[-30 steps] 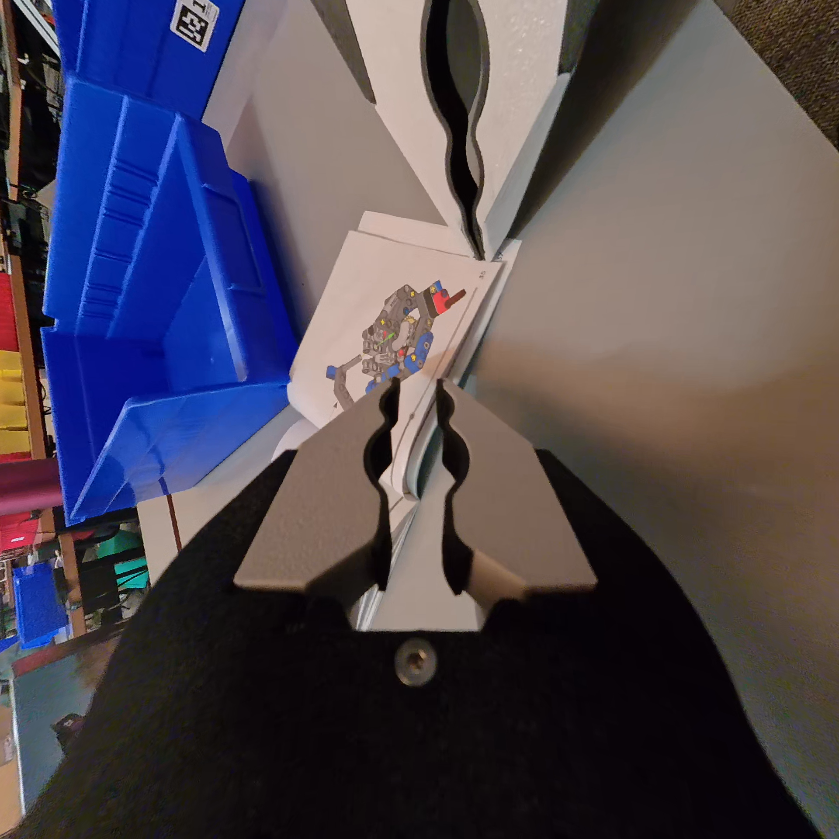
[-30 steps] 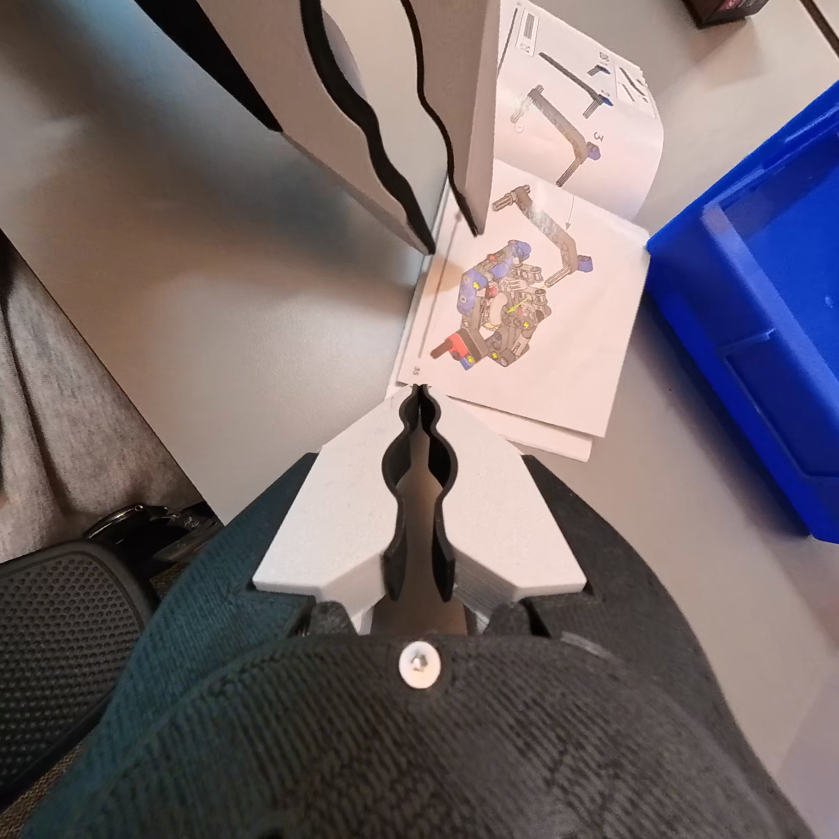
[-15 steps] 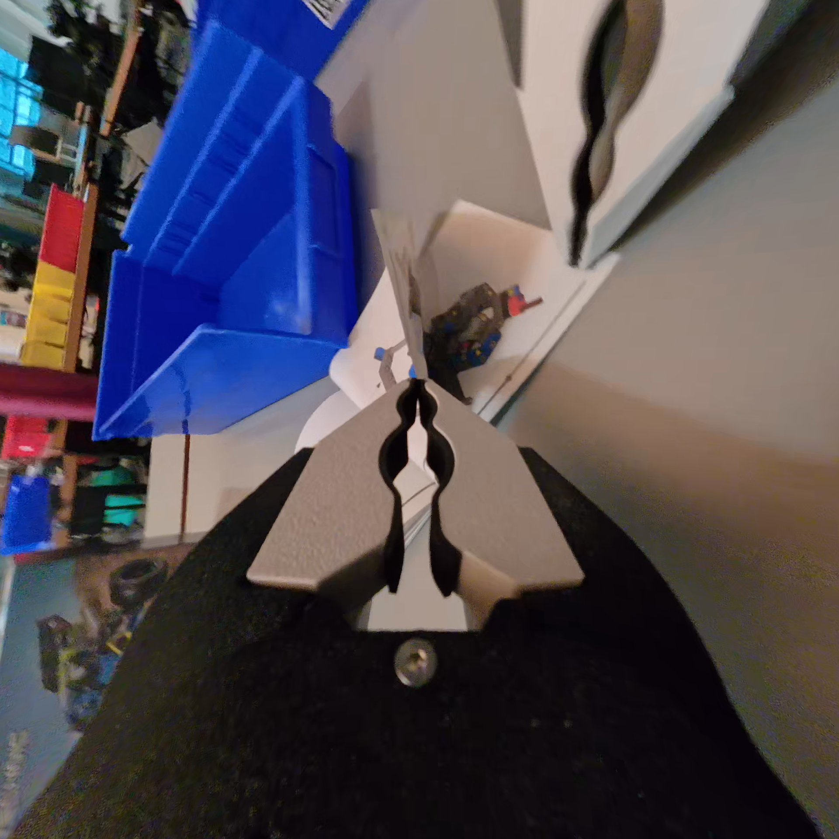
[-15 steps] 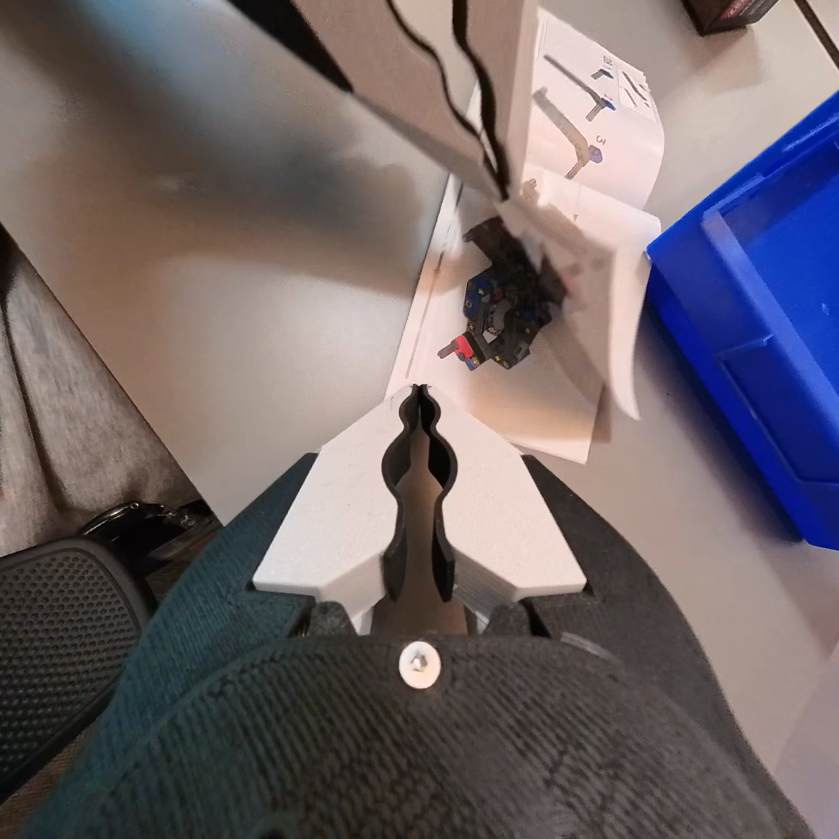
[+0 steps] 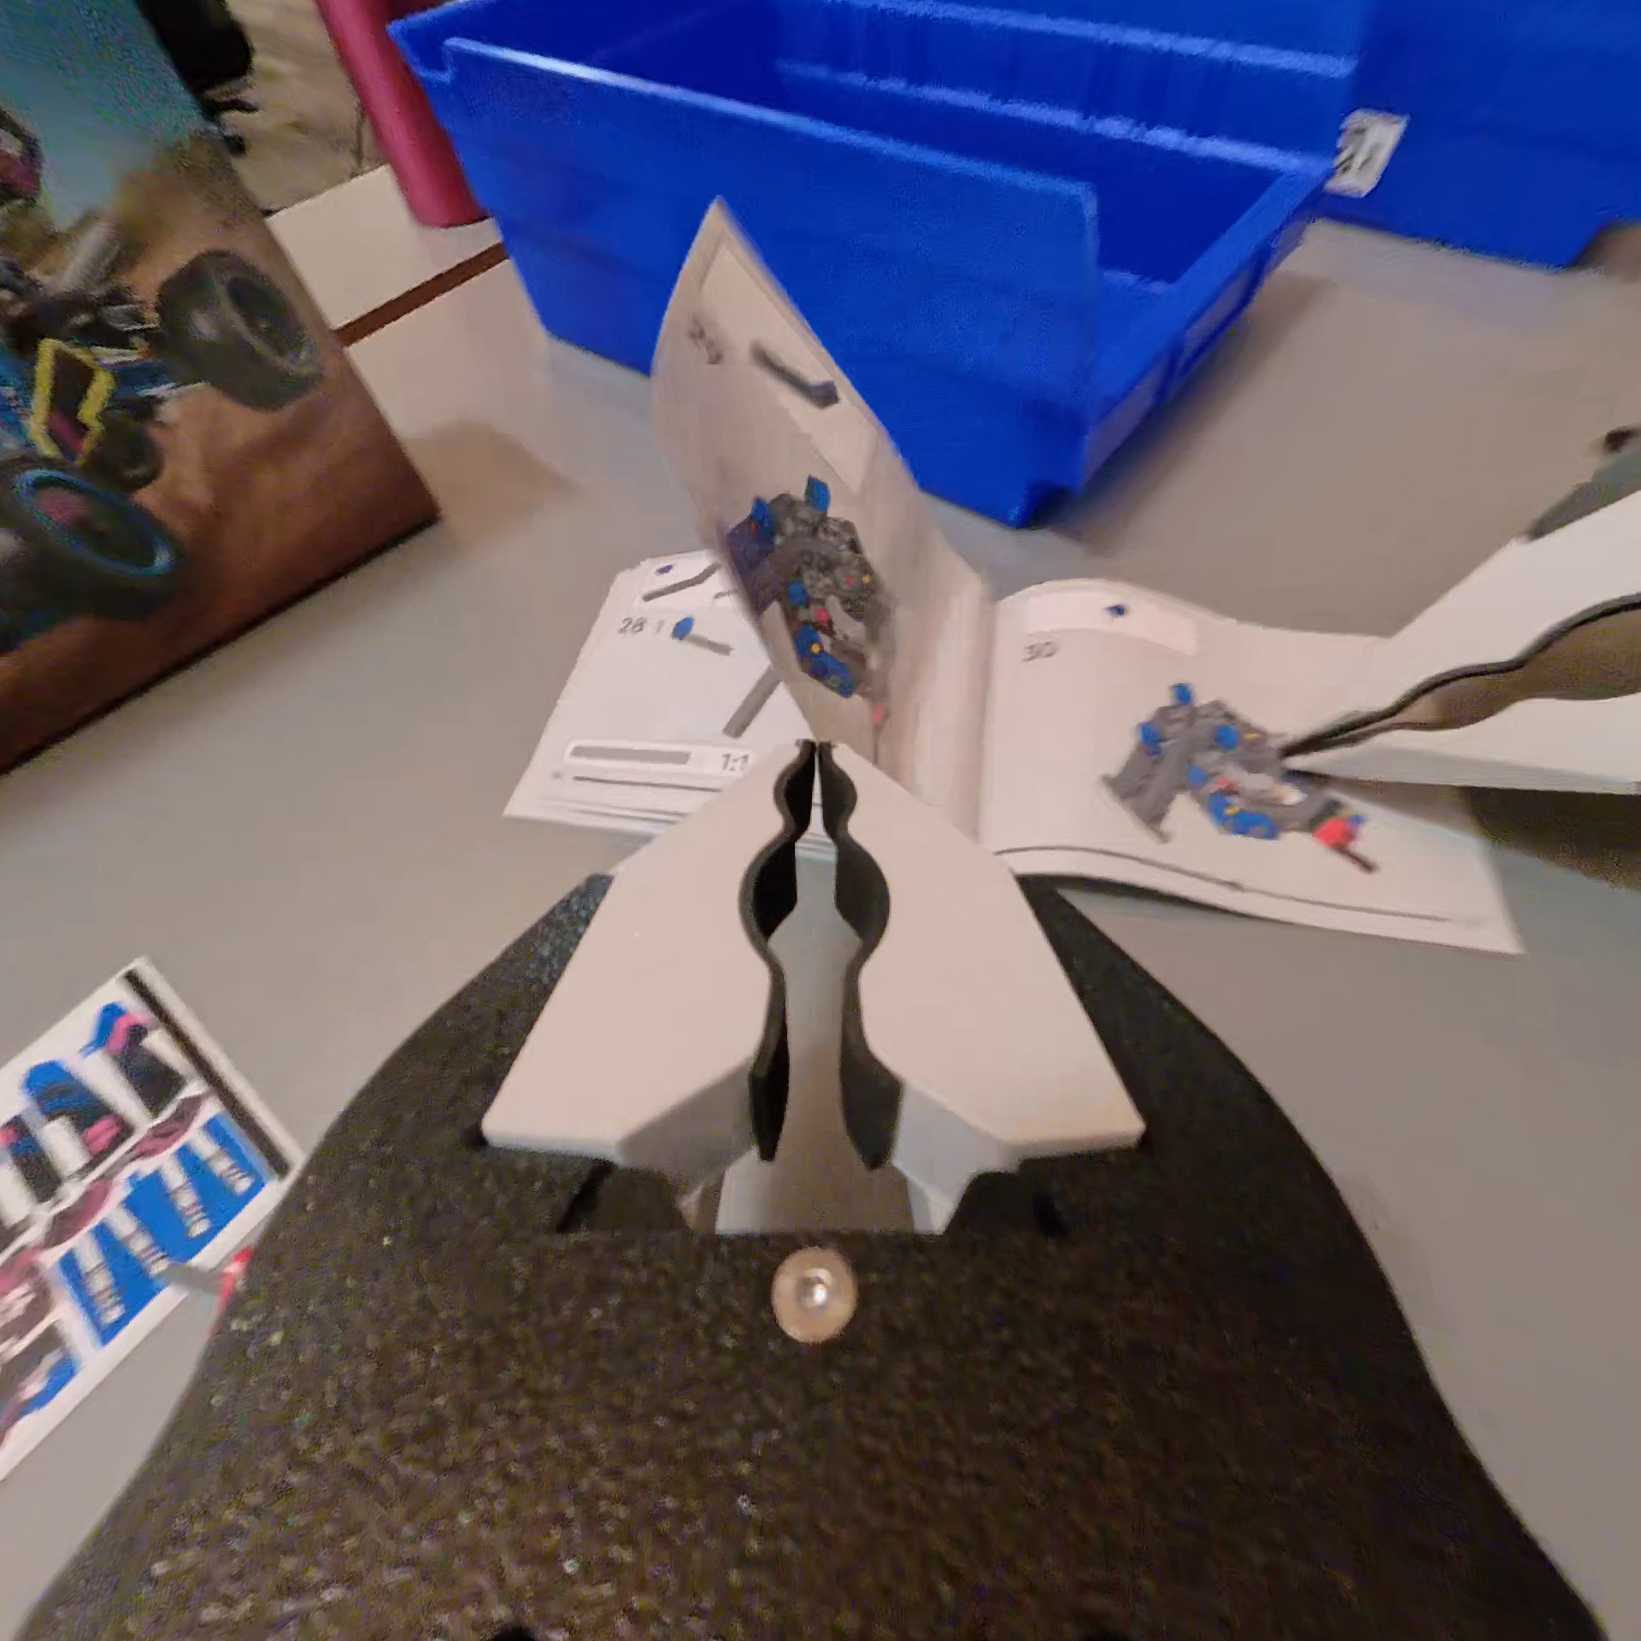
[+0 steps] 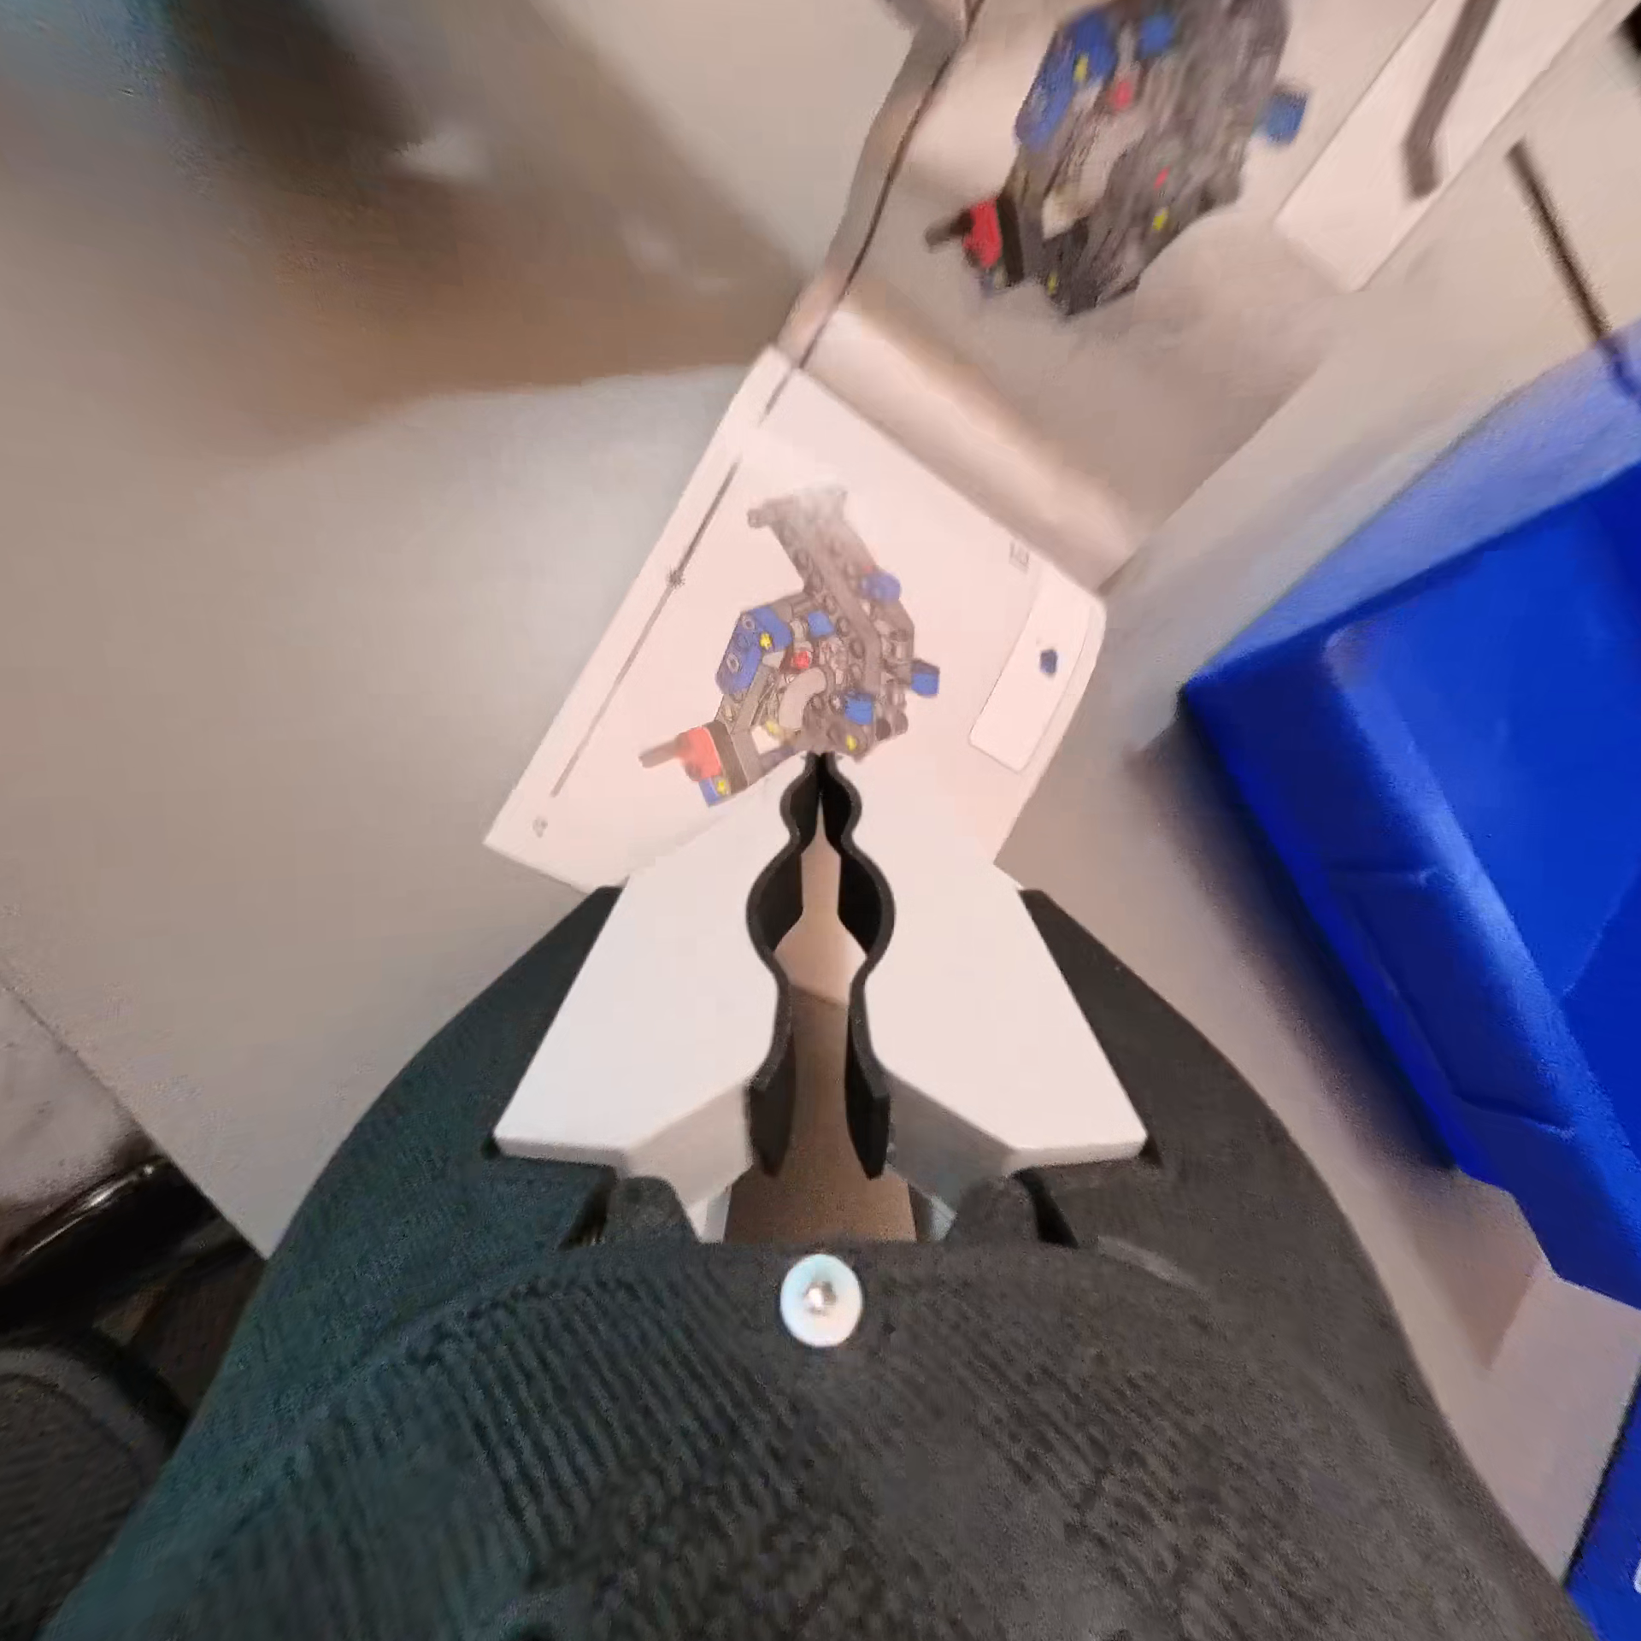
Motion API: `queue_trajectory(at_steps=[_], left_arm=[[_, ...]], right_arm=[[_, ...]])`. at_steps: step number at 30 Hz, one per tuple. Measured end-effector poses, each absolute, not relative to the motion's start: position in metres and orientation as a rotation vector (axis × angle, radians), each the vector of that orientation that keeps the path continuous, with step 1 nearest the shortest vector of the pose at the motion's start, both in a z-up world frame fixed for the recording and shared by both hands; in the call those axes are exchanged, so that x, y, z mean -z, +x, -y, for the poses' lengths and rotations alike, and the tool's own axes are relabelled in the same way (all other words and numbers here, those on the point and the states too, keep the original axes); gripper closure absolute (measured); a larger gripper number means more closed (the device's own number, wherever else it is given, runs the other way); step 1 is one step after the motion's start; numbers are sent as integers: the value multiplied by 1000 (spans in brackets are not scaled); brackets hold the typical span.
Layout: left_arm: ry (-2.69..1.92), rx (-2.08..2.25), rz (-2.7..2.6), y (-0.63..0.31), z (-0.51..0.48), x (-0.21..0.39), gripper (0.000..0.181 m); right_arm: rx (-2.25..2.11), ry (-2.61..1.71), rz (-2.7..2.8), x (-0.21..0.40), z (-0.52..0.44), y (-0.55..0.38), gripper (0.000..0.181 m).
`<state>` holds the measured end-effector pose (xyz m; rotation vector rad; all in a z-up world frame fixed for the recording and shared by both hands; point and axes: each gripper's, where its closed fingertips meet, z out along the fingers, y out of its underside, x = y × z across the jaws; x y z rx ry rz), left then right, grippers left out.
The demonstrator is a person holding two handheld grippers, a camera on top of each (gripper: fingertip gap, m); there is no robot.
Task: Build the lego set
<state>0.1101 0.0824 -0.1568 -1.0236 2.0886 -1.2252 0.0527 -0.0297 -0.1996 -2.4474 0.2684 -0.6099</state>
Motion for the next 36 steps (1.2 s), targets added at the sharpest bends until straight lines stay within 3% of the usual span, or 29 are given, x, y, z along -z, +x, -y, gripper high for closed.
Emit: queue_trajectory(at_steps=[9,16,23,32,36], left_arm=[[-937,990,-2218,97,-91,176,175],[-556,1027,-2095,97,-48,139,181],[-582,726,-2329,109,-52,201,181],[-589,753,-2307,91,-54,198,181],[-522,995,-2259,59,-44,166,178]], right_arm=[[589,-2512,-168,200,59,38,181],[608,-2448,-280,187,70,40,181],[612,-2482,-277,200,62,40,181],[631,-2489,-329,200,76,53,181],[621,-2403,-349,186,71,54,179]])
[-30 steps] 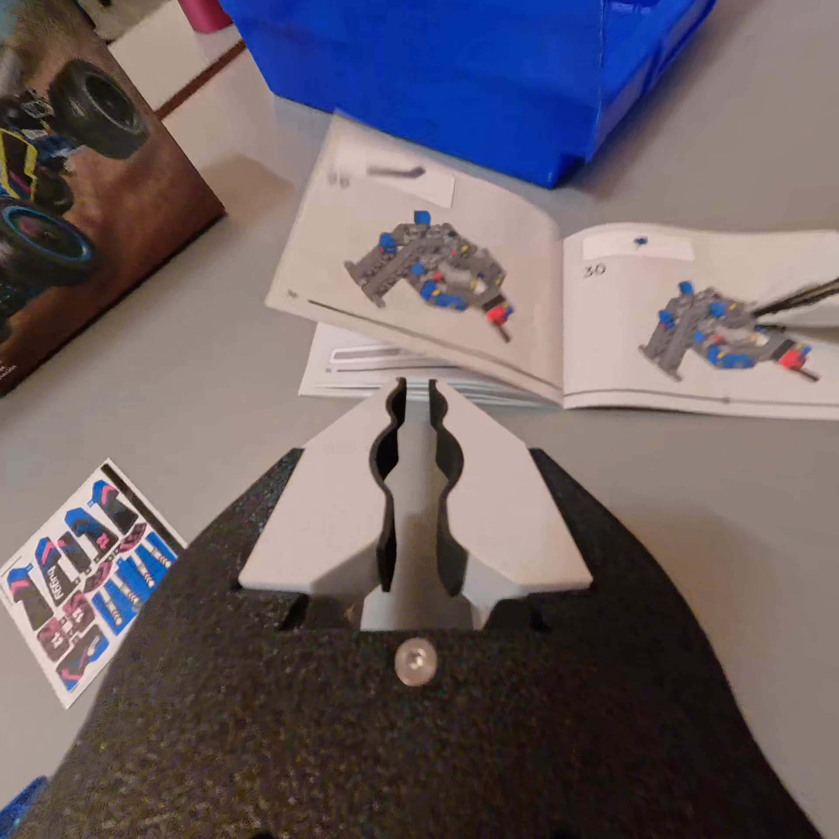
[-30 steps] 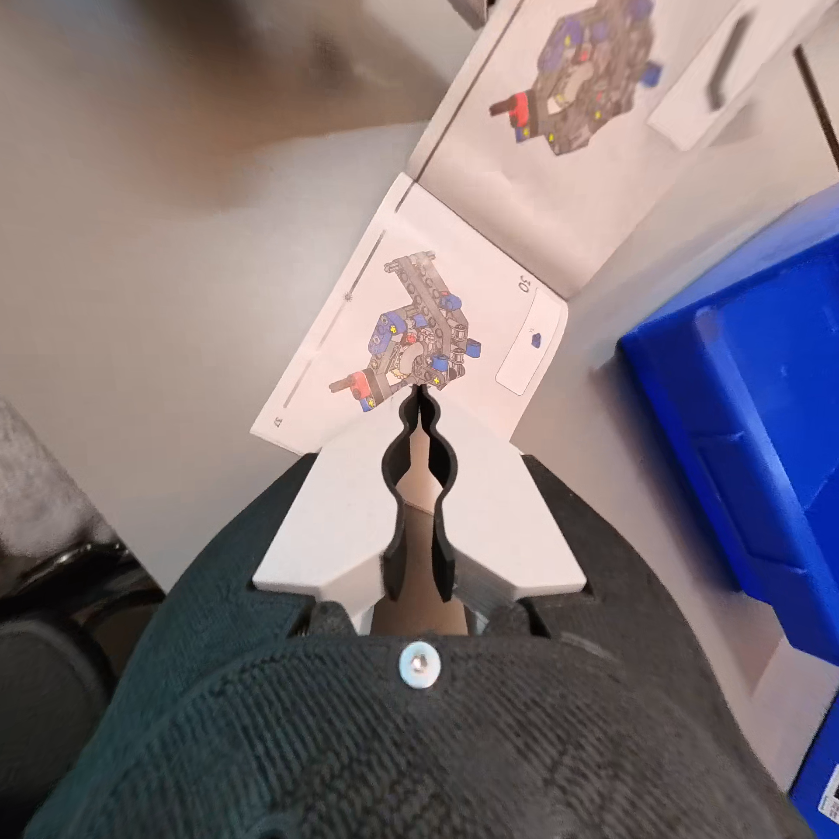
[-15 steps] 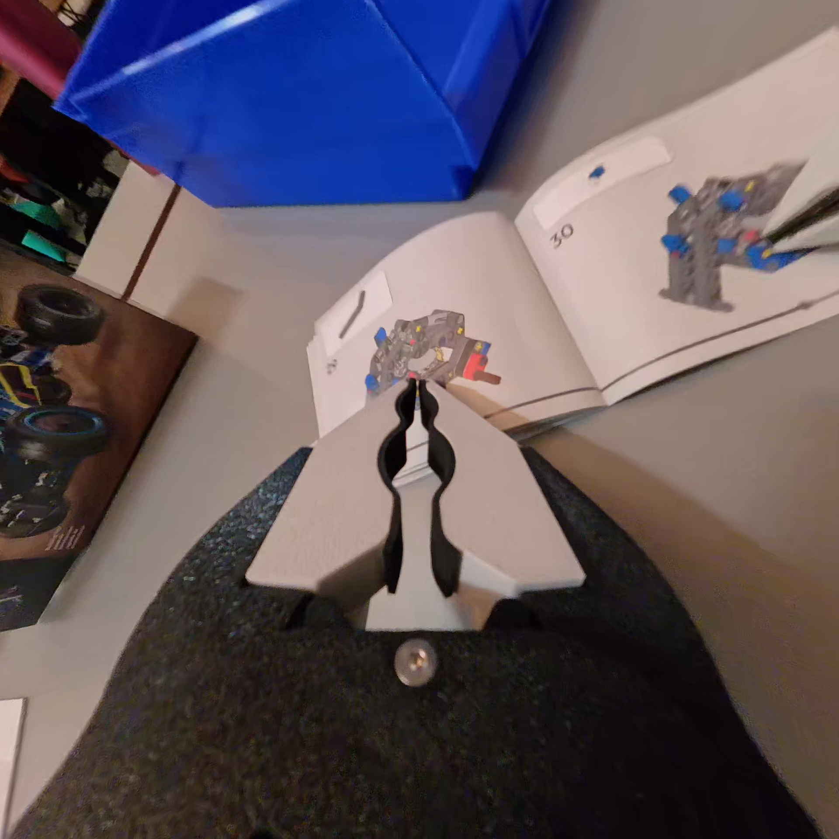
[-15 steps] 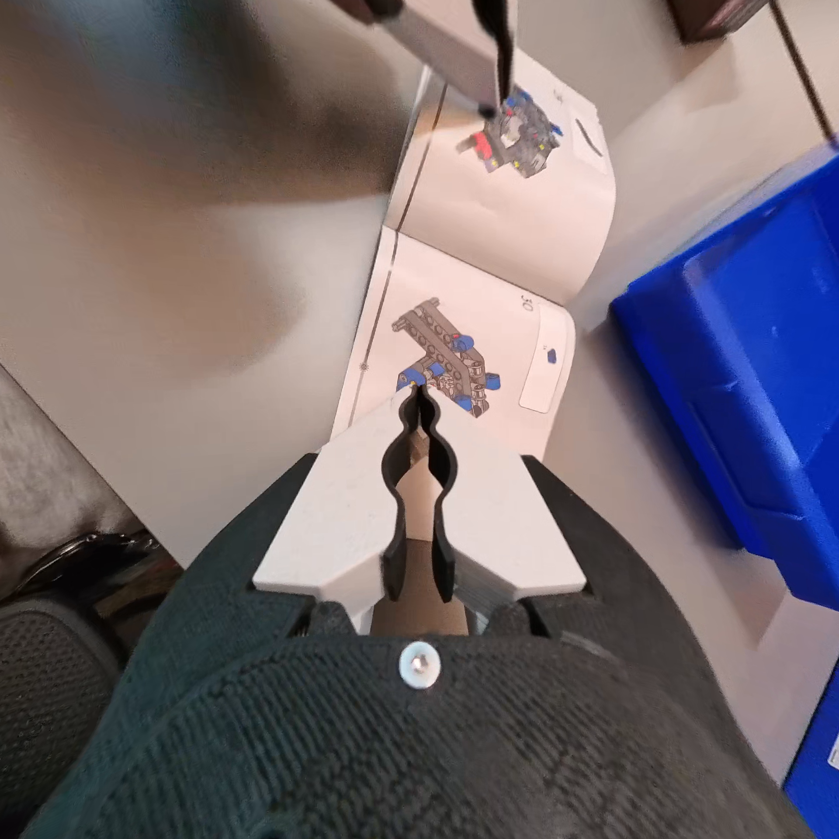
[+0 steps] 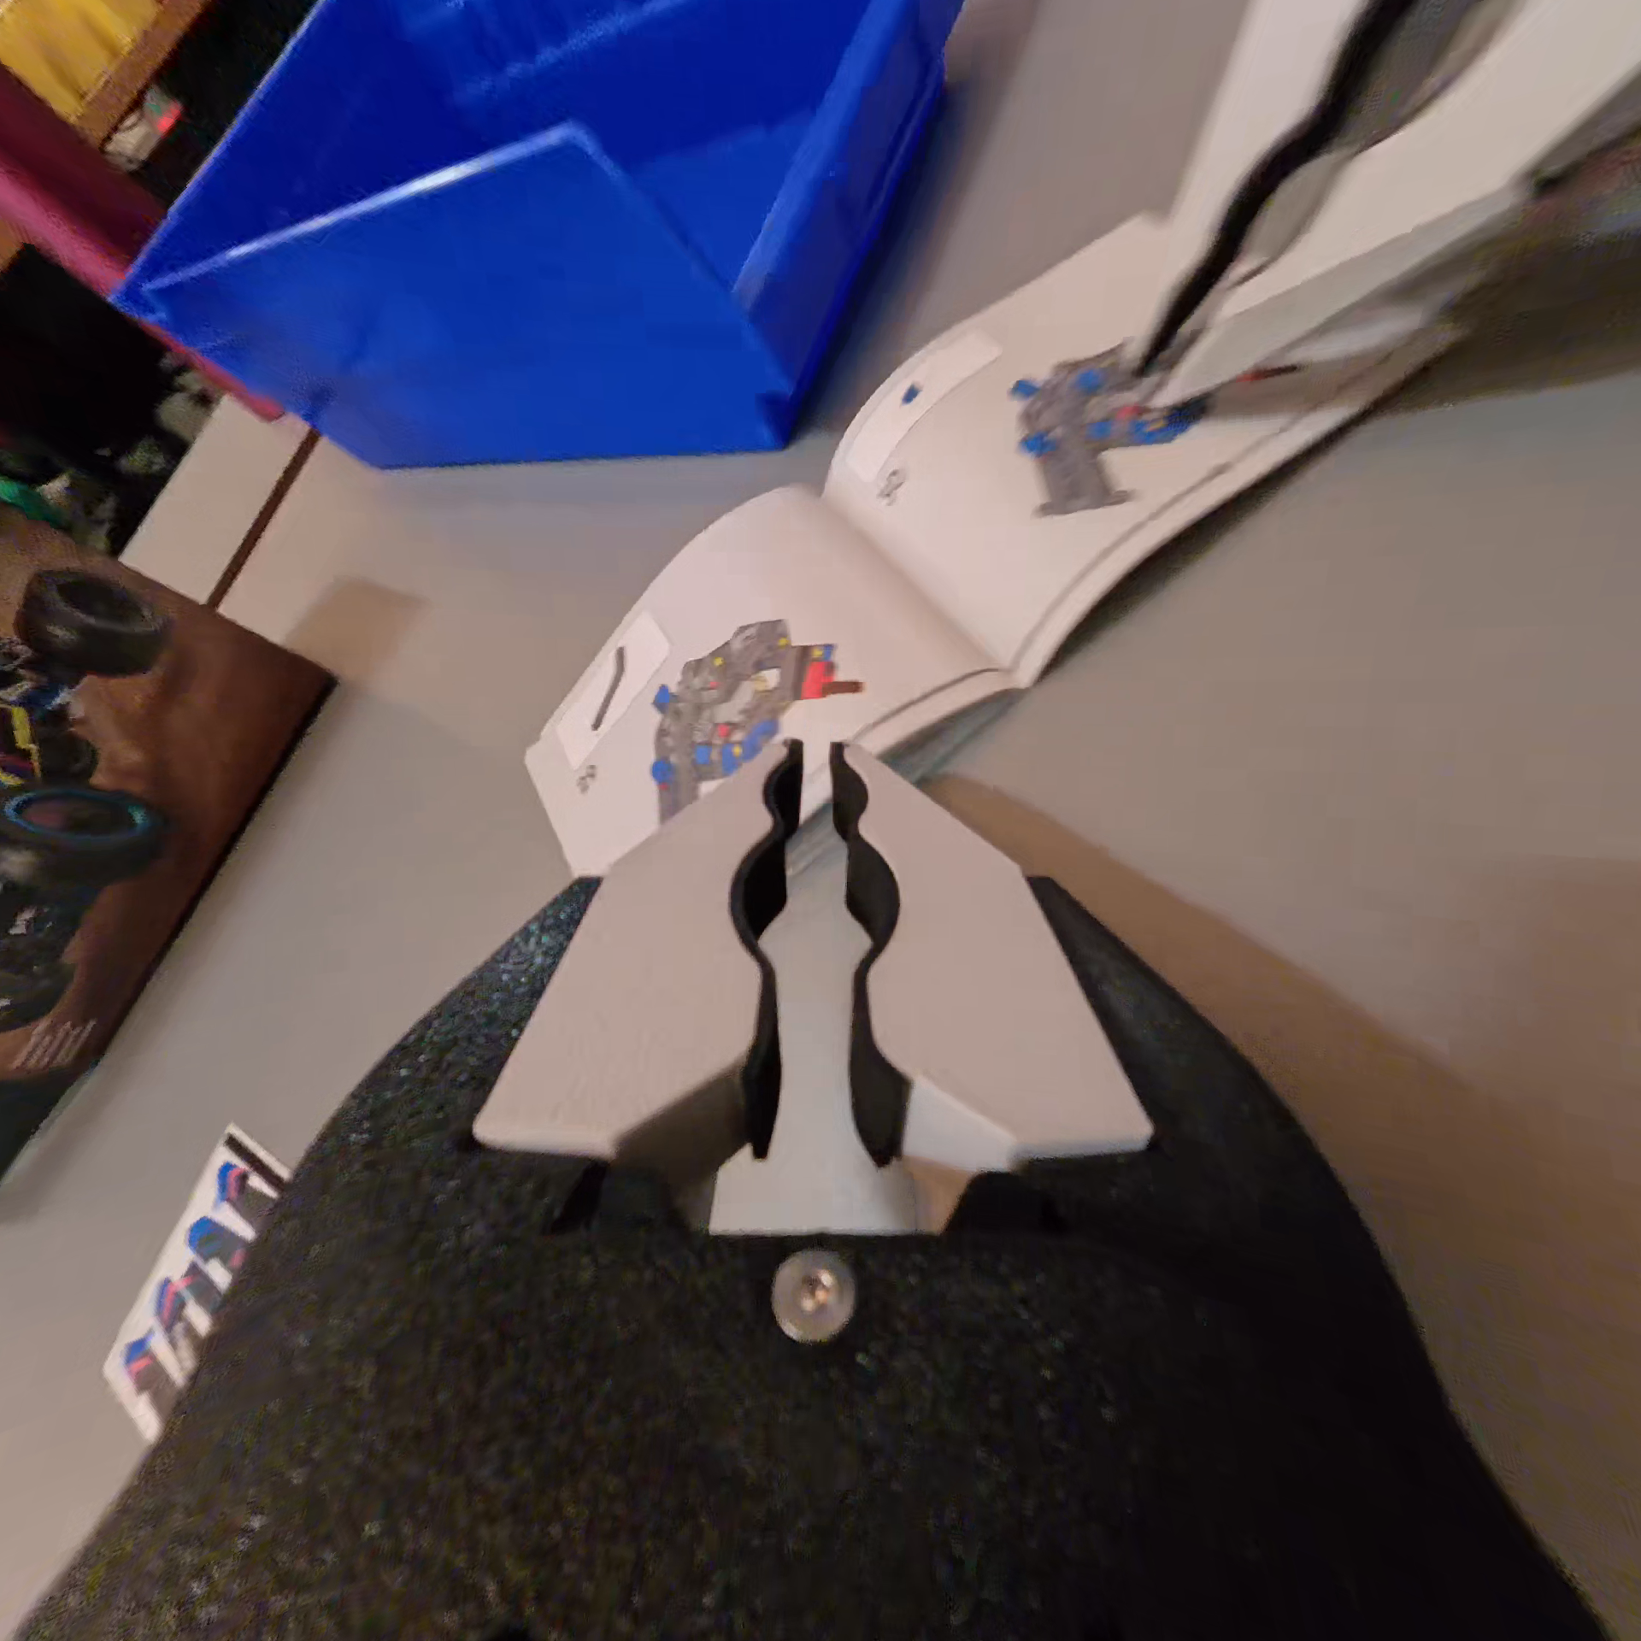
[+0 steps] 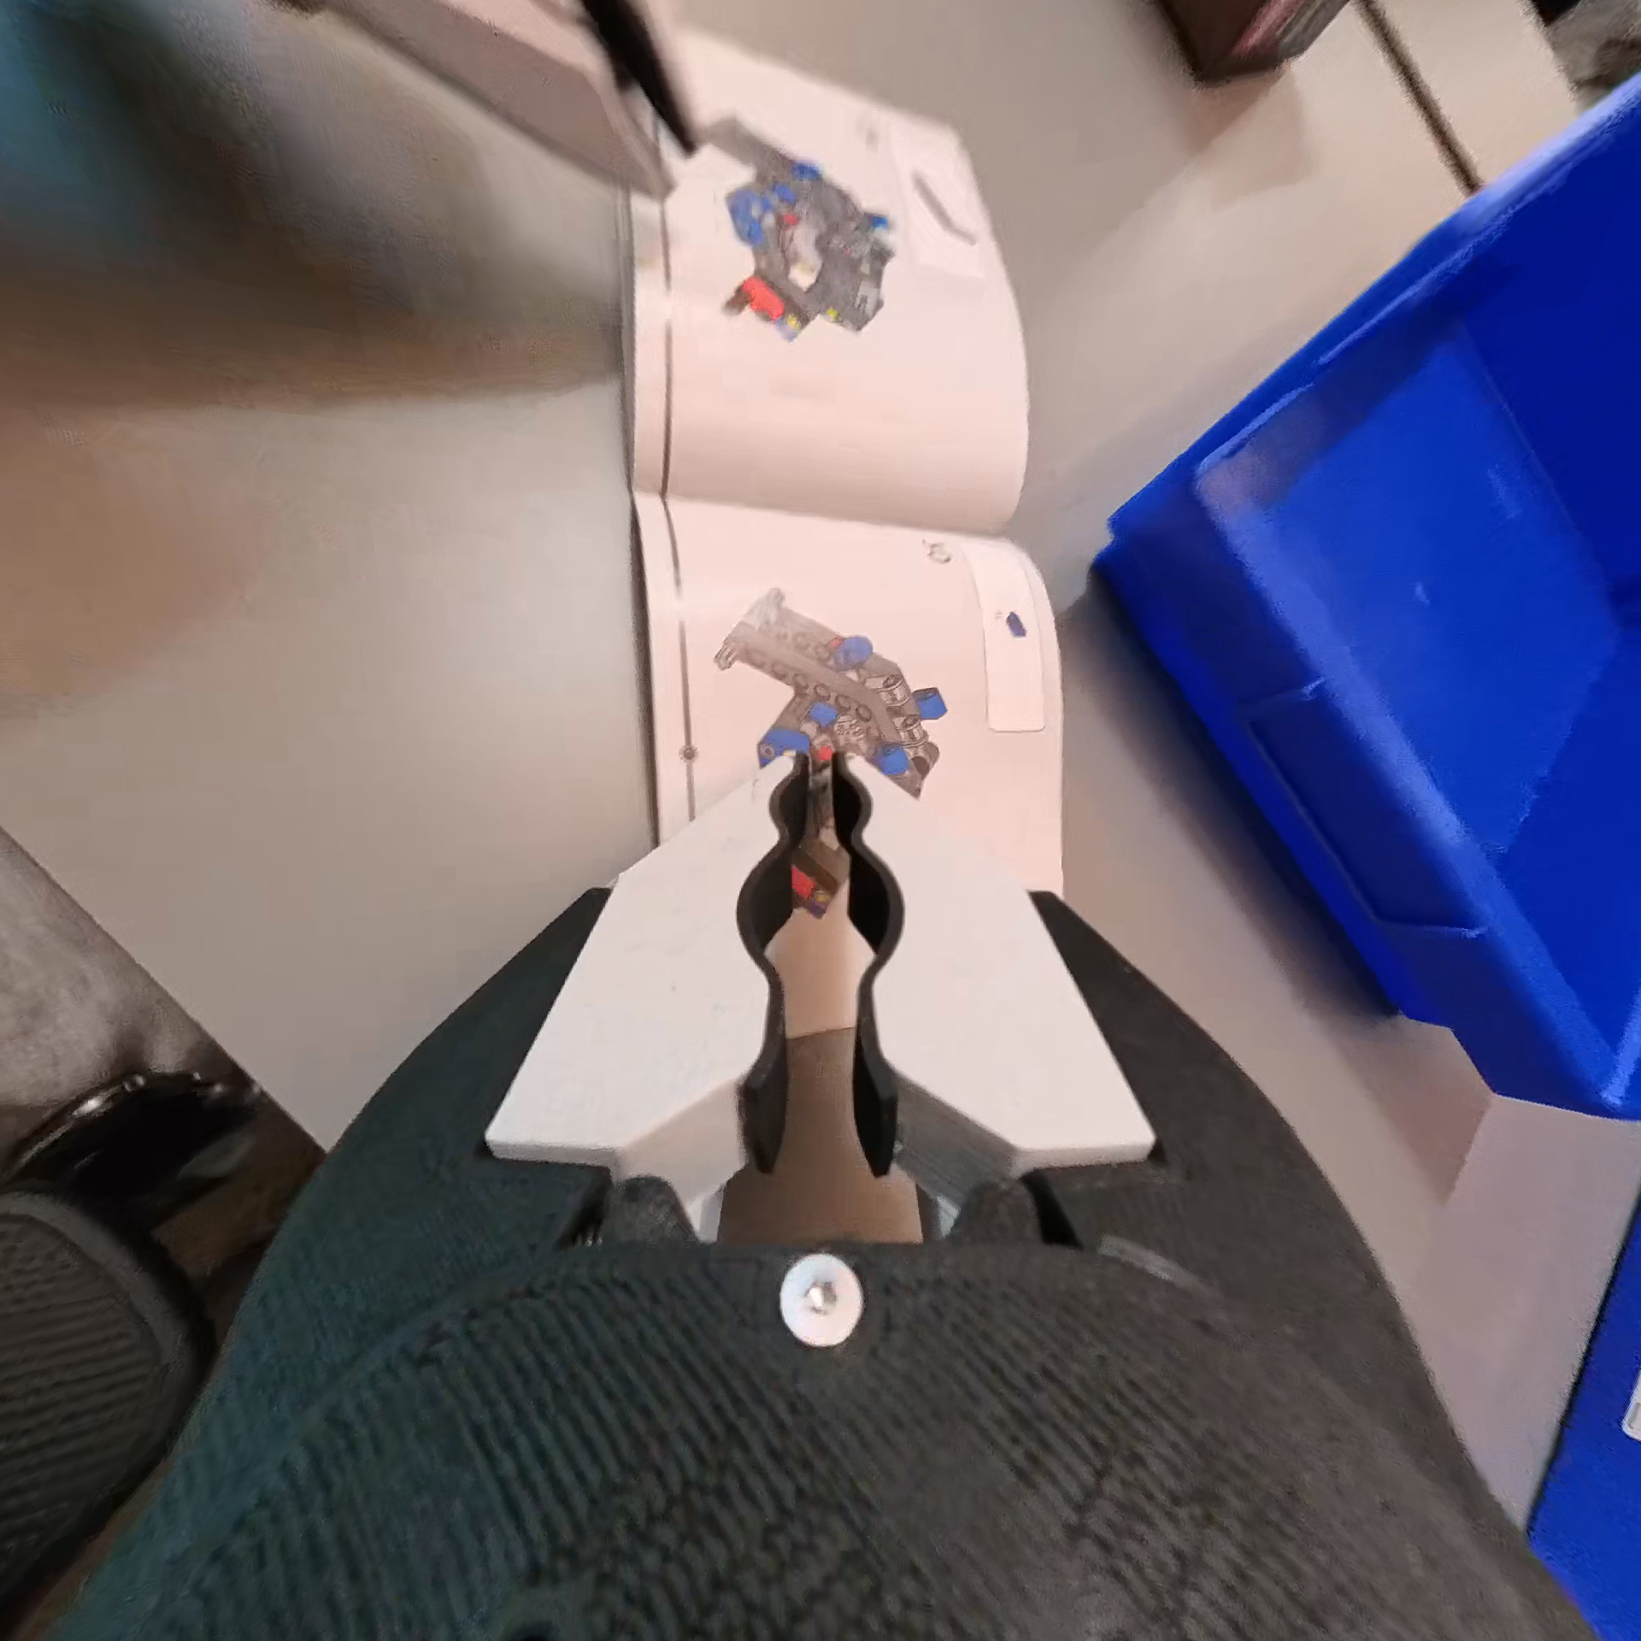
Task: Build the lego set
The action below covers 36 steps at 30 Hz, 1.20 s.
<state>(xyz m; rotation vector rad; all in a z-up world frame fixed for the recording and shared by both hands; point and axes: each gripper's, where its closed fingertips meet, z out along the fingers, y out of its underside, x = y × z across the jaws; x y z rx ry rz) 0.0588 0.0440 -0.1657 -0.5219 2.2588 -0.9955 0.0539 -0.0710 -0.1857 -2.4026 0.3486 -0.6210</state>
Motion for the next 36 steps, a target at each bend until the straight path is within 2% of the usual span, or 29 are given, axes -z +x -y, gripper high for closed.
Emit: queue_trajectory(at_steps=[10,15,21,29,36], left_arm=[[-635,1193,-2389,-15,-108,161,180],[-729,1121,-2326,-19,-159,161,180],[-870,1084,-2191,-20,-225,150,180],[-1144,828,-2031,-33,-363,153,180],[-1538,562,-1776,-58,-507,163,177]], right_arm=[[428,-2195,-202,150,20,27,165],[305,-2205,-12,160,-39,3,165],[362,-2163,55,159,-102,4,165],[386,-2176,220,161,-149,-3,165],[481,-2132,105,151,-169,15,164]])
